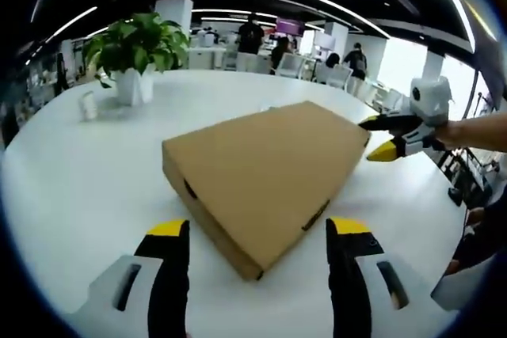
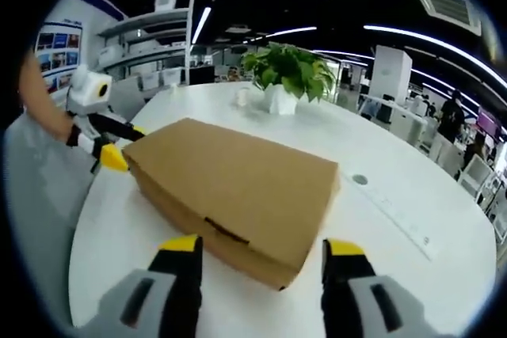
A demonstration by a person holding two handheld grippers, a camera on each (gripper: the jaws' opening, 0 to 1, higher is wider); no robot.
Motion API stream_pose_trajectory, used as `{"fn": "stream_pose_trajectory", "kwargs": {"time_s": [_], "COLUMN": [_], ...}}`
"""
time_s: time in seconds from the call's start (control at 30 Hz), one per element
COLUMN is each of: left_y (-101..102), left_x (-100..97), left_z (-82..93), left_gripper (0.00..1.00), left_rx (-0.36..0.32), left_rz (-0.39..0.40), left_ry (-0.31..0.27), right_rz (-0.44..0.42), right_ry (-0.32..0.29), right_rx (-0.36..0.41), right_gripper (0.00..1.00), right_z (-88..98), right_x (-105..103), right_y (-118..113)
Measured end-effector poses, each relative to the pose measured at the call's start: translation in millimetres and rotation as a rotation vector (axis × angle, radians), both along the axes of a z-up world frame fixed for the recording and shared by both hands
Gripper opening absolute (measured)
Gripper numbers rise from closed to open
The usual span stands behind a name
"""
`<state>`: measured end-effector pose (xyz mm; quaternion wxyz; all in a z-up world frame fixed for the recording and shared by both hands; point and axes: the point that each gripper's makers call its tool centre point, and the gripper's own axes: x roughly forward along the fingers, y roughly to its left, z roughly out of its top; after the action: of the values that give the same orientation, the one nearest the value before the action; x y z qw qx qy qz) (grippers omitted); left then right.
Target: Operate the shoe box by opening the lid, removing the specified soft item, and placing it in the target area until the item is outside and the box remains undamaged.
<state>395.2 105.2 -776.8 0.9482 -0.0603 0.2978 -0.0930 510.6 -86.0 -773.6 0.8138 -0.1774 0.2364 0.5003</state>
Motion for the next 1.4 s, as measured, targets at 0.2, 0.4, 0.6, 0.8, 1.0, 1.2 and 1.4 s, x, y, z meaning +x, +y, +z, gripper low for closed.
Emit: {"fn": "stream_pose_trajectory", "kwargs": {"time_s": [0.2,0.4,0.6,0.8,1.0,1.2,1.4], "left_y": [-1.3,-3.7,-1.7,1.6,5.8,10.2,13.5], "left_x": [3.0,5.5,7.6,4.8,3.9,3.9,4.3], "left_z": [-0.5,-1.4,-1.0,-0.6,-1.2,-1.9,-2.3], "left_gripper": [0.68,0.66,0.65,0.63,0.63,0.63,0.63], "left_rx": [0.007,0.024,0.028,0.023,0.026,0.026,0.026], "left_rz": [-0.014,-0.025,-0.030,-0.025,-0.037,-0.066,-0.093], "left_ry": [-0.007,-0.015,-0.001,-0.001,-0.003,0.000,0.004], "right_rz": [0.015,0.007,-0.015,-0.031,-0.050,-0.077,-0.102], "right_ry": [0.009,0.024,0.043,0.044,0.048,0.054,0.059], "right_rx": [0.007,0.020,0.034,0.042,0.045,0.053,0.060], "right_gripper": [0.60,0.59,0.58,0.58,0.58,0.57,0.57], "right_z": [-2.4,-1.4,-1.5,-2.3,-3.0,-3.3,-3.5], "right_x": [-1.0,-5.1,-3.7,-3.4,-6.5,-11.7,-16.4], "right_y": [4.5,6.5,7.4,9.2,10.8,12.7,13.7]}}
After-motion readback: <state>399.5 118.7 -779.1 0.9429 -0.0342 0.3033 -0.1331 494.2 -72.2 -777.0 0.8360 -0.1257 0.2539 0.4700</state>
